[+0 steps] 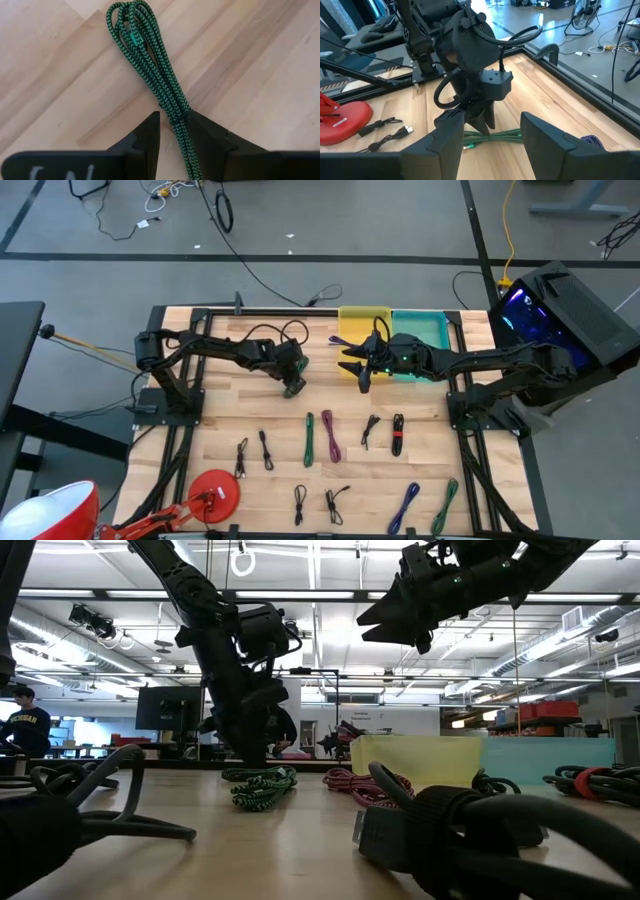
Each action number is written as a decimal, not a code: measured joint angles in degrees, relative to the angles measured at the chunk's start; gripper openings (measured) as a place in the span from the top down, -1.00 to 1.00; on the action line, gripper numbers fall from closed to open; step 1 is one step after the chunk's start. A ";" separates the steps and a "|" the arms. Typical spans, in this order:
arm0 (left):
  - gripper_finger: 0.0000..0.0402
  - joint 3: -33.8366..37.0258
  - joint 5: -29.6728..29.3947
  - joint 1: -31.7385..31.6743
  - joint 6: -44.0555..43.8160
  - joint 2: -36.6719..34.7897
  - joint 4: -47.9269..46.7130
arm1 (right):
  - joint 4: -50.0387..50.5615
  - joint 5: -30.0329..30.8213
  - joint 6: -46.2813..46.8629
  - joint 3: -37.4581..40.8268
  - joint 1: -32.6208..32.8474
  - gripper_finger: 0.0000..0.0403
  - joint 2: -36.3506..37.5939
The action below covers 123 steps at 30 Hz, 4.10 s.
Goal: Pick & Place USB Port
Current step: Put the top left green charger cable into the yellow bin
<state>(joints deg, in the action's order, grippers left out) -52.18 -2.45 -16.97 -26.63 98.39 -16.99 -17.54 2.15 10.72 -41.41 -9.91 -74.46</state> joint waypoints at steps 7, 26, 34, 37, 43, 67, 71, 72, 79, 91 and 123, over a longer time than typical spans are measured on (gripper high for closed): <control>0.45 0.00 -0.03 0.51 -0.22 0.00 0.21 | -0.01 0.00 0.17 0.00 0.00 0.03 0.00; 0.45 -0.28 -2.16 1.86 -1.22 5.96 3.46 | -0.30 -0.02 0.59 0.00 0.66 0.03 0.00; 0.88 -0.02 -3.46 1.77 1.51 4.32 3.61 | -0.21 0.65 0.57 0.00 0.63 0.03 0.00; 0.88 0.42 -5.27 1.86 2.10 1.65 2.15 | 1.02 2.55 0.57 0.00 0.64 0.03 0.00; 0.88 0.13 -8.73 2.70 3.98 -8.23 3.65 | 3.38 3.45 0.83 -0.04 0.20 0.03 0.00; 0.88 0.07 -10.42 15.04 19.92 -23.28 32.83 | -22.99 -3.11 0.96 -0.02 3.03 0.03 -0.24; 0.88 0.04 -10.13 15.28 19.91 -22.52 34.86 | -24.23 -3.10 0.83 0.00 3.37 0.03 -0.24; 0.88 0.07 -9.94 15.30 19.87 -22.25 35.19 | -24.89 -3.08 0.83 0.00 3.37 0.03 -0.24; 0.88 0.06 -9.48 17.59 19.81 -19.37 39.89 | -26.40 -2.45 0.81 0.00 3.44 0.03 -0.24; 0.60 0.07 -10.06 17.32 22.14 -18.26 39.51 | -22.88 -2.83 -1.93 0.00 2.89 0.94 0.29; 0.25 0.00 -12.49 17.22 16.81 -26.75 13.59 | 23.99 8.13 5.31 0.00 -16.66 0.94 2.19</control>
<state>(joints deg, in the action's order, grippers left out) -52.18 -14.93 0.25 -9.82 71.64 -3.40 6.45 10.28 16.03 -41.41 -26.57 -72.26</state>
